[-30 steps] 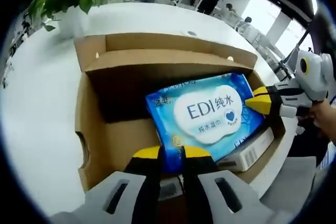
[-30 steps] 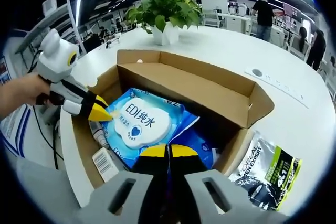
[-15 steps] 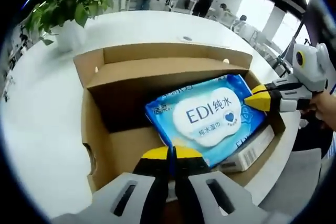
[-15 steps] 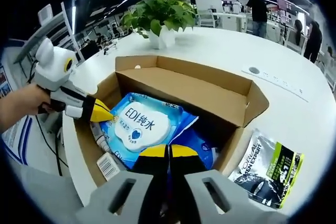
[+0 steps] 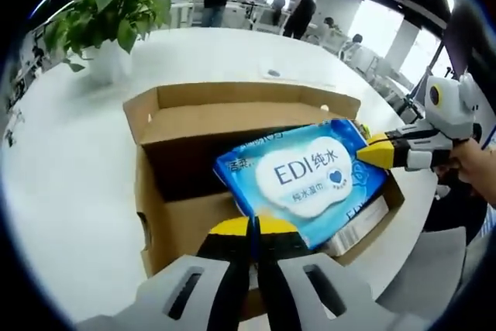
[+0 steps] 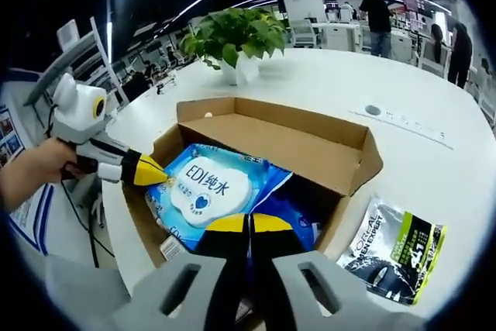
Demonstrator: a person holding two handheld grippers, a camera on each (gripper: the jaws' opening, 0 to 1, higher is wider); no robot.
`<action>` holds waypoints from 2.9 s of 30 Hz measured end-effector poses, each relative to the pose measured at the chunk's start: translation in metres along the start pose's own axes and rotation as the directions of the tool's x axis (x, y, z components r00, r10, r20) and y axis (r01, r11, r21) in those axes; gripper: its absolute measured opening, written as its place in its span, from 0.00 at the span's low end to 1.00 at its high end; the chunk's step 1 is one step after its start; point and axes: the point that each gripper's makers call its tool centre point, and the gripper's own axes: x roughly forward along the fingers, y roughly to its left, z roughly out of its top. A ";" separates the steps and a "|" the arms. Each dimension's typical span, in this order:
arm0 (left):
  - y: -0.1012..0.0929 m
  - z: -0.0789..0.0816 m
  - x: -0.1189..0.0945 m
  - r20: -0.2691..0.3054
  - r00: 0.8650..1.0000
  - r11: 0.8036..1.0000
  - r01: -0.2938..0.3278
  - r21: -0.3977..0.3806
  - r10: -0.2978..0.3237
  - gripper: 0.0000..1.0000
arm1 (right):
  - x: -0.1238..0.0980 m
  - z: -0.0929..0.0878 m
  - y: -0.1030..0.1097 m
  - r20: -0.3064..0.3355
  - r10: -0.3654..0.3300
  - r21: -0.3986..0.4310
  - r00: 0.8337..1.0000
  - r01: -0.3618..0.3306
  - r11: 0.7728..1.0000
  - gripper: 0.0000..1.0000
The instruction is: Operate the shoe box by opening the lid, removing the specified soft item, and placing it in the target area until the item is outside and the box remains undamaged.
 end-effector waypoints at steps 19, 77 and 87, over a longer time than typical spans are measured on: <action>-0.031 0.027 -0.023 0.083 0.995 0.998 0.056 -0.031 -0.054 0.00 | -0.045 0.020 -0.005 0.084 0.017 0.032 0.996 -0.020 0.999 0.00; -0.222 0.084 0.068 0.064 0.951 0.942 0.288 0.173 -0.302 0.00 | -0.172 -0.040 -0.167 0.069 -0.253 0.245 0.965 0.229 0.942 0.00; -0.224 0.074 0.098 -0.020 0.966 0.931 0.254 0.262 -0.258 0.00 | -0.155 -0.056 -0.189 0.011 -0.264 0.221 0.964 0.256 0.941 0.00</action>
